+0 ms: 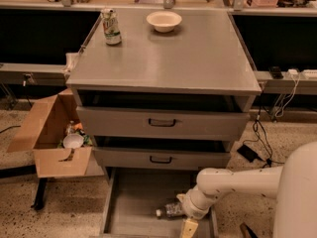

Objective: Pick blue plastic bottle from bottom drawer and place on counter

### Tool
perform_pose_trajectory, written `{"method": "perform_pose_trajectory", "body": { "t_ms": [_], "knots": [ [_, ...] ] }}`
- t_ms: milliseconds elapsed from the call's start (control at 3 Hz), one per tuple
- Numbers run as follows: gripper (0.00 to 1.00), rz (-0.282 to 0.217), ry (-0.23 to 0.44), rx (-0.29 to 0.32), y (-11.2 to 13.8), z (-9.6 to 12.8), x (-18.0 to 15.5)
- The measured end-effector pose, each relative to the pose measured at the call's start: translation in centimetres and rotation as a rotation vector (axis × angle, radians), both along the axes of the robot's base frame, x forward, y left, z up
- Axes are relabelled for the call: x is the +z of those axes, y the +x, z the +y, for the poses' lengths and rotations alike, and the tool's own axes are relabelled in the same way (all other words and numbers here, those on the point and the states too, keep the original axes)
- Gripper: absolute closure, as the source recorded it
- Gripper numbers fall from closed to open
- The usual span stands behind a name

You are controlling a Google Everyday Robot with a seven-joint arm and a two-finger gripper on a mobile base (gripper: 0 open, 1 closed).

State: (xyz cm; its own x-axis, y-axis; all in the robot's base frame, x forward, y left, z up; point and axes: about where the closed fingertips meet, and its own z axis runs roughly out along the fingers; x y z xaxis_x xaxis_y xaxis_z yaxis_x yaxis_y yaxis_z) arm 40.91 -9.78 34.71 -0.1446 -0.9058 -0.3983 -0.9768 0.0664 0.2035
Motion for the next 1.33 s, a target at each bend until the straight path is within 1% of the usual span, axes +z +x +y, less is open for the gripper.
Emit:
{"method": "perform_pose_trajectory", "body": {
  "t_ms": [333, 667, 1000, 1333],
  "knots": [
    [0.0, -0.012, 0.045, 0.011, 1.9, -1.5, -4.6],
    [0.0, -0.038, 0.134, 0.032, 4.0, -2.5, -8.2],
    [0.0, -0.091, 0.193, 0.064, 7.2, -3.0, -10.1],
    [0.0, -0.132, 0.205, 0.088, 9.6, -2.9, -12.0]
  ]
}}
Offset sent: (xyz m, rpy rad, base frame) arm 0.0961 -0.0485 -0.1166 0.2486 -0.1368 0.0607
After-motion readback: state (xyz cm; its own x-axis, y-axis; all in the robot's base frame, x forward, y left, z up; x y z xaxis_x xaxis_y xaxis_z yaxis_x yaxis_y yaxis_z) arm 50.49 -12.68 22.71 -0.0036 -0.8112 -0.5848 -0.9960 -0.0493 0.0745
